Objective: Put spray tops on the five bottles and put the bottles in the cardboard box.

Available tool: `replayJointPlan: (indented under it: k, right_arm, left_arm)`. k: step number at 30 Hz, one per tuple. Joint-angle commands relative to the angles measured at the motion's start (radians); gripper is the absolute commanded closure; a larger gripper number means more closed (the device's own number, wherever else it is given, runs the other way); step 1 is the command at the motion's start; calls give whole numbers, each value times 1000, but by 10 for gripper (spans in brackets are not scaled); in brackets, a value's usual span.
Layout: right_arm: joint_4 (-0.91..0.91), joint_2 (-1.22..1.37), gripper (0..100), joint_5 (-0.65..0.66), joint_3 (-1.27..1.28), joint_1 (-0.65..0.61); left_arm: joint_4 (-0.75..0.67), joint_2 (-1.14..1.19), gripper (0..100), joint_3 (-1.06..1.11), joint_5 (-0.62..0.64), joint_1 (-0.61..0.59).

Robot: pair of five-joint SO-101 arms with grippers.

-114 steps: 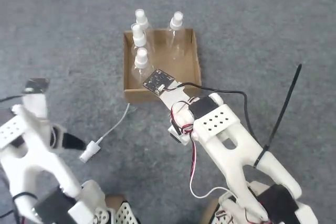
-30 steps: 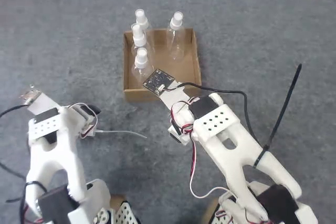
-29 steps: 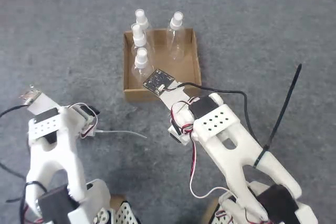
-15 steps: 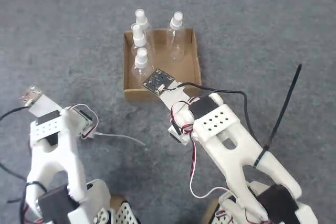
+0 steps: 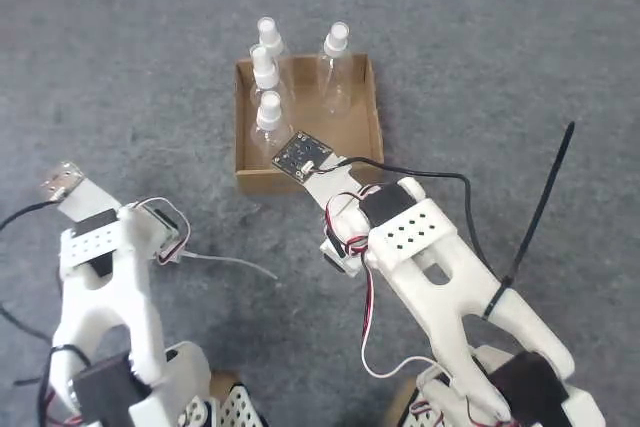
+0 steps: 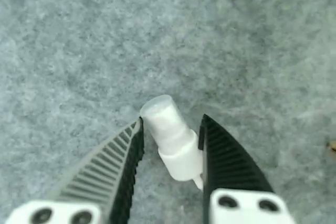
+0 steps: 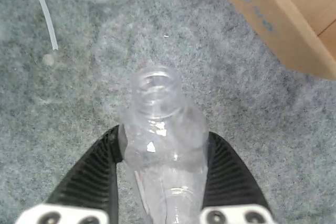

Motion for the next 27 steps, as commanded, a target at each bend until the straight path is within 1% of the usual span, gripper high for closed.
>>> replayJointPlan:
  k: [1,24,27]
  right_arm:
    - [-15,-2,974,-2,-52,16]
    - [-15,-2,974,-2,-52,16]
    - [-15,-2,974,-2,-52,16]
  left_arm:
    - [-20,-5,840,-8,12,6]
    - [-25,-3,841,-18,14,21]
    - [-20,49,841,-53,38,25]
